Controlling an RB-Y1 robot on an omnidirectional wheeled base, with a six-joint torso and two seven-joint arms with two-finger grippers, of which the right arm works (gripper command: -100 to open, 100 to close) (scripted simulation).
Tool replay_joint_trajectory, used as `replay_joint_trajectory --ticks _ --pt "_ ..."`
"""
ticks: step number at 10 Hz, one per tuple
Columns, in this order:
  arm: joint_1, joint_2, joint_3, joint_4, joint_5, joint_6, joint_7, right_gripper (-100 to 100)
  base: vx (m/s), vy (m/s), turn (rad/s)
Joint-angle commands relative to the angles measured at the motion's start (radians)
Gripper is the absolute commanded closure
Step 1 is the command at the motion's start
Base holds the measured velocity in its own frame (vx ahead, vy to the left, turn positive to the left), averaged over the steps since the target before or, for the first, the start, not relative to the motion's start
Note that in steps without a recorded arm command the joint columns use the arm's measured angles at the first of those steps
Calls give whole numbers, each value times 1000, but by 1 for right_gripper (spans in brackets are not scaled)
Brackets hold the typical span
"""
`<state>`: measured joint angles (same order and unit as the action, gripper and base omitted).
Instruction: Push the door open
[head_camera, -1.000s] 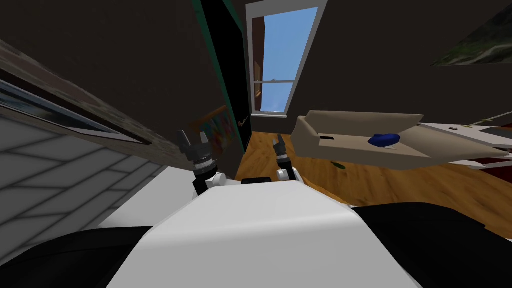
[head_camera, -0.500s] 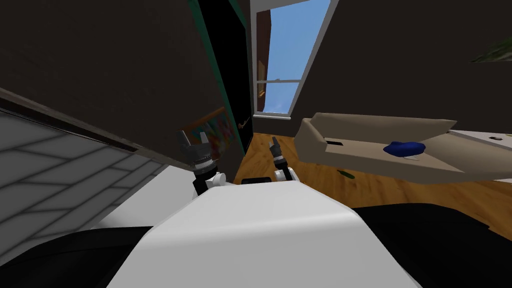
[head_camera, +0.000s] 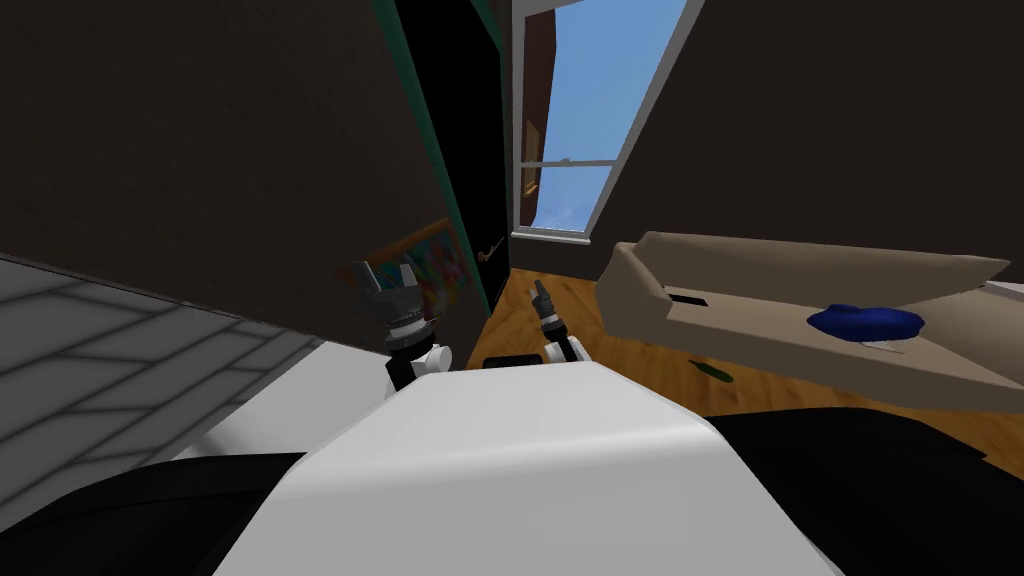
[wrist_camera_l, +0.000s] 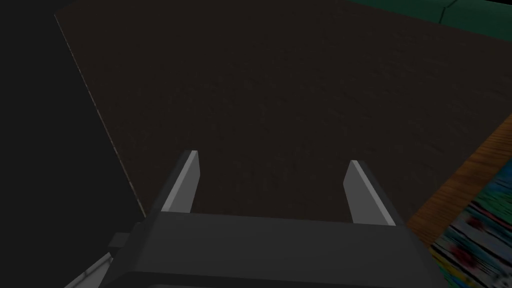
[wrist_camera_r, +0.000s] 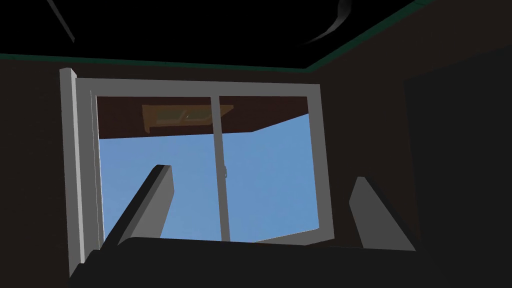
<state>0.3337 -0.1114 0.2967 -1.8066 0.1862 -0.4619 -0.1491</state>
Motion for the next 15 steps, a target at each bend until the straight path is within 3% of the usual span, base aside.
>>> replay_joint_trajectory --ticks 1,15 --pt "-8 -3 17 31 16 -6 -9 -100 207 -96 137" --pt "-83 3 163 299 152 -59 -64 -100 183 -79 117"
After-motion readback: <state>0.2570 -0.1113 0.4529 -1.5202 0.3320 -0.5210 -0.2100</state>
